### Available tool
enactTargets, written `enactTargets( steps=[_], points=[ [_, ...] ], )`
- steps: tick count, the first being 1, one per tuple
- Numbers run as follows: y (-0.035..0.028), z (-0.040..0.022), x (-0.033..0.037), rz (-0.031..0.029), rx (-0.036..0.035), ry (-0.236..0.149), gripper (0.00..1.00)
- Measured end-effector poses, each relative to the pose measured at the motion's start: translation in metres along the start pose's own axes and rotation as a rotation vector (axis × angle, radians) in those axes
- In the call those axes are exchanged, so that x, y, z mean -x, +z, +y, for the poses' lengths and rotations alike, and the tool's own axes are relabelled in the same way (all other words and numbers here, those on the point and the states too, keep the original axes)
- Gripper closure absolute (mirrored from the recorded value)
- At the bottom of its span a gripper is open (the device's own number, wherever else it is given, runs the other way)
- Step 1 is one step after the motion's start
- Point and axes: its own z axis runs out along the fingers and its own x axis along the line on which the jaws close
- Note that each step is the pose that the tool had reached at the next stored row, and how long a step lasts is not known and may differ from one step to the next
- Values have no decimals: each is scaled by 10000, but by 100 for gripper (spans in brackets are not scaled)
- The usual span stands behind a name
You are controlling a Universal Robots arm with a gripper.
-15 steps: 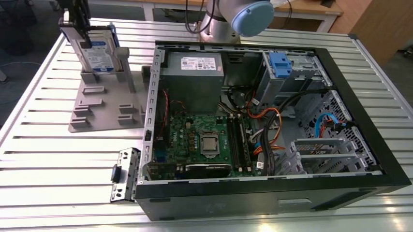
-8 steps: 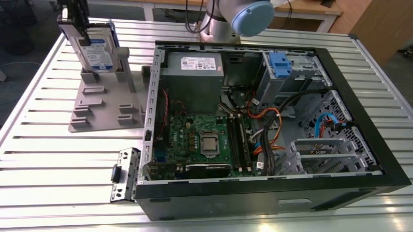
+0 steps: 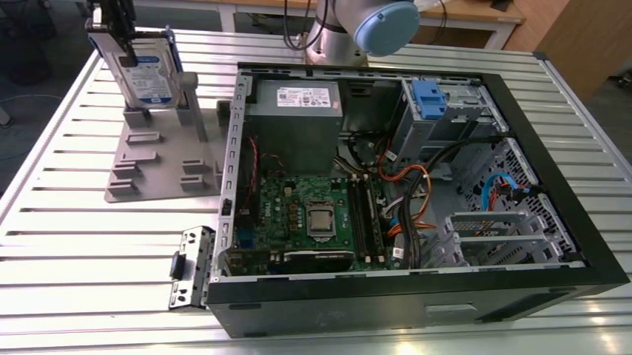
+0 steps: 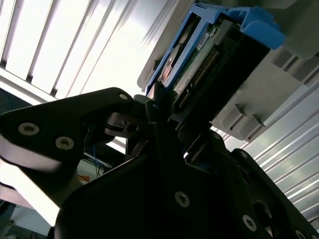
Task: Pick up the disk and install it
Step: 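Pick up the disk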
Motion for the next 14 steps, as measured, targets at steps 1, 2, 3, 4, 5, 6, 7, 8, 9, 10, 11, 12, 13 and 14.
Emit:
enactTargets(
  steps=[1, 2, 3, 4, 5, 6, 7, 8, 9, 10, 11, 12, 13, 14],
  points=[
    [-8, 0, 0, -3, 1, 0, 64],
    [-14, 1, 1, -6, 0, 0, 64],
    [-22, 1, 1, -9, -1, 0, 64],
    [-29, 1, 1, -11, 1, 0, 64],
    [-36, 1, 2, -13, 0, 0, 64],
    [-43, 2, 2, -16, 0, 0, 64],
    [-49, 2, 2, -18, -1, 0, 64],
    [-56, 2, 3, -21, -1, -1, 64],
    [-63, 2, 3, -23, -1, -1, 64],
    [-69, 2, 3, -25, -2, 0, 64],
    [-75, 3, 4, -26, -2, -1, 64],
    [-81, 3, 4, -27, -2, -1, 64],
    [-89, 3, 4, -27, -1, -1, 64],
    [-96, 3, 5, -29, -2, -1, 64]
  ],
)
